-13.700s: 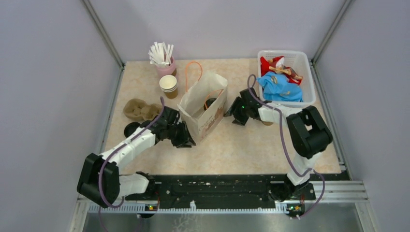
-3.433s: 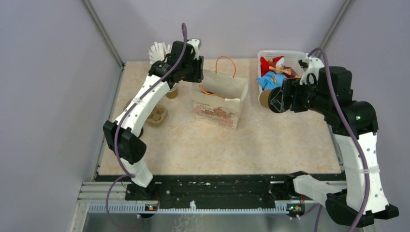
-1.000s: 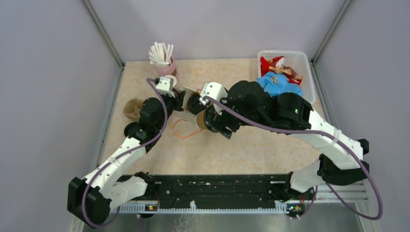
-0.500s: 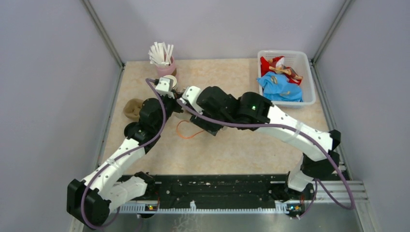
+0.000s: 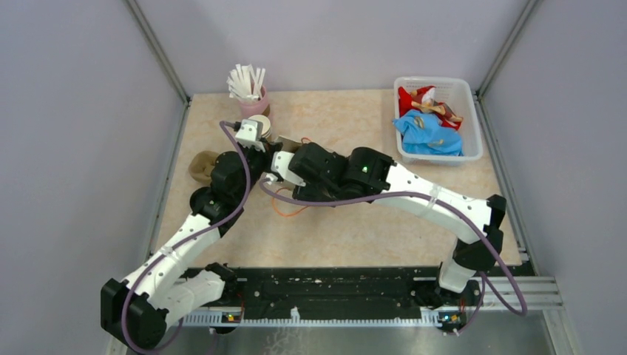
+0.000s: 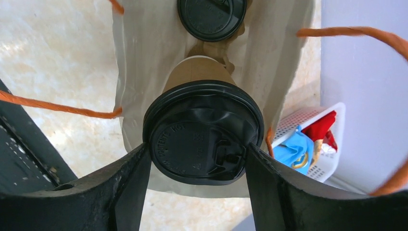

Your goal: Pack the takeout coffee

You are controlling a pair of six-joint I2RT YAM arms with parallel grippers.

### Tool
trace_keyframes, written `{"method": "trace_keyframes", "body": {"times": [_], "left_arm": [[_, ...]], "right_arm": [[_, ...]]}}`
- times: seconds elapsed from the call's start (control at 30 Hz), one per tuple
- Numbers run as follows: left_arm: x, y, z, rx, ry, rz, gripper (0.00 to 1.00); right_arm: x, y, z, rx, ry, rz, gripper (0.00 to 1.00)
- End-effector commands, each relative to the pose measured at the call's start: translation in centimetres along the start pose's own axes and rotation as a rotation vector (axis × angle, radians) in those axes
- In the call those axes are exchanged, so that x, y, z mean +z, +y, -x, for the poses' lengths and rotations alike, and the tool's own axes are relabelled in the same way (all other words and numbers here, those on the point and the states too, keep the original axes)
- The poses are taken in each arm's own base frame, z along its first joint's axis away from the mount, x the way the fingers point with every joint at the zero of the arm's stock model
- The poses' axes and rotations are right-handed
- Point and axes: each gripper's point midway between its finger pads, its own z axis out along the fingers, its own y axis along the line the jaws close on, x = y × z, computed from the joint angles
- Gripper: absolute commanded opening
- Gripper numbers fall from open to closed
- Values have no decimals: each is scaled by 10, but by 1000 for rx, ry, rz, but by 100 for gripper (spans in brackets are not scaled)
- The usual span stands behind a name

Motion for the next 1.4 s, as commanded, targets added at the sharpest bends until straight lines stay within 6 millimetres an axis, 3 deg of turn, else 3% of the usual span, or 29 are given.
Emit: {"method": "trace_keyframes", "body": {"times": [0.0, 0.37, 0.73, 1.07, 1.37], "left_arm": [[-3, -9, 30, -25, -82, -26, 0], [-7, -12, 33, -16, -88, -46, 0], [-11, -20, 27, -42, -105, -95, 0], [-17, -35, 31, -47, -121, -175, 0], [-19, -37, 25, -55, -101, -181, 0]], "right_arm": [[0, -5, 15, -106, -60, -7, 65], [40, 8, 1, -196, 26, -37, 65], [51, 24, -25, -143, 14, -41, 66], [45, 6, -41, -9, -4, -109, 65], [60, -6, -59, -25, 66, -98, 65]]}}
